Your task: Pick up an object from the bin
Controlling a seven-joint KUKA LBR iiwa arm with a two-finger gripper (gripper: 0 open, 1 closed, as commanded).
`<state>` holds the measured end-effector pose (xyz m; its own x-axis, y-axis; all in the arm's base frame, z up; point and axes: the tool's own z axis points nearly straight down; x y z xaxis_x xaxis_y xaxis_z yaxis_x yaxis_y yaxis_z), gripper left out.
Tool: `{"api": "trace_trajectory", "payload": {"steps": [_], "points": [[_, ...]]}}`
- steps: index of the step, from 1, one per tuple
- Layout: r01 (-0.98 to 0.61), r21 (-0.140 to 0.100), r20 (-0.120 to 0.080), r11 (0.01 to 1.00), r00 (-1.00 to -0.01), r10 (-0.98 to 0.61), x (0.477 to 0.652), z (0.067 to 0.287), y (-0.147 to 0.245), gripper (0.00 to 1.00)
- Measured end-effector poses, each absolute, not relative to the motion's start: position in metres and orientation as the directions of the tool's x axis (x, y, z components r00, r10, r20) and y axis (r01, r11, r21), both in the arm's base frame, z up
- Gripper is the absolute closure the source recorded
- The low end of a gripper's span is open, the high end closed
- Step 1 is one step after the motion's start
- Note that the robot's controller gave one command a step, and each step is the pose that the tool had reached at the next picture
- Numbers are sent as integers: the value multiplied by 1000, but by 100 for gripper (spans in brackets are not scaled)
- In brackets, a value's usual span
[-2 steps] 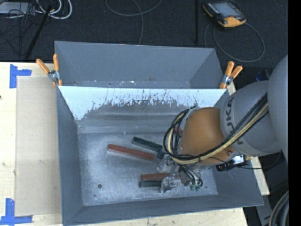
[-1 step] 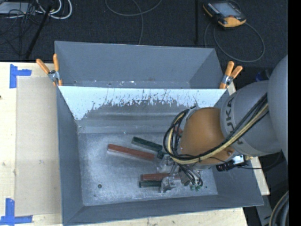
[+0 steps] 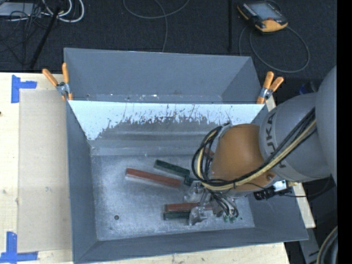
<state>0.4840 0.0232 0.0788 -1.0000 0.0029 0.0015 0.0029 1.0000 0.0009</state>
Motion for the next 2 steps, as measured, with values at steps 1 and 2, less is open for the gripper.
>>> {"api": "trace_trajectory", "payload": {"steps": [1, 2], "points": [[-207, -1, -7, 978, -978, -207, 487, 101, 2, 100], [-164, 1, -2, 986, -986, -164, 491, 265, 32, 100]]}}
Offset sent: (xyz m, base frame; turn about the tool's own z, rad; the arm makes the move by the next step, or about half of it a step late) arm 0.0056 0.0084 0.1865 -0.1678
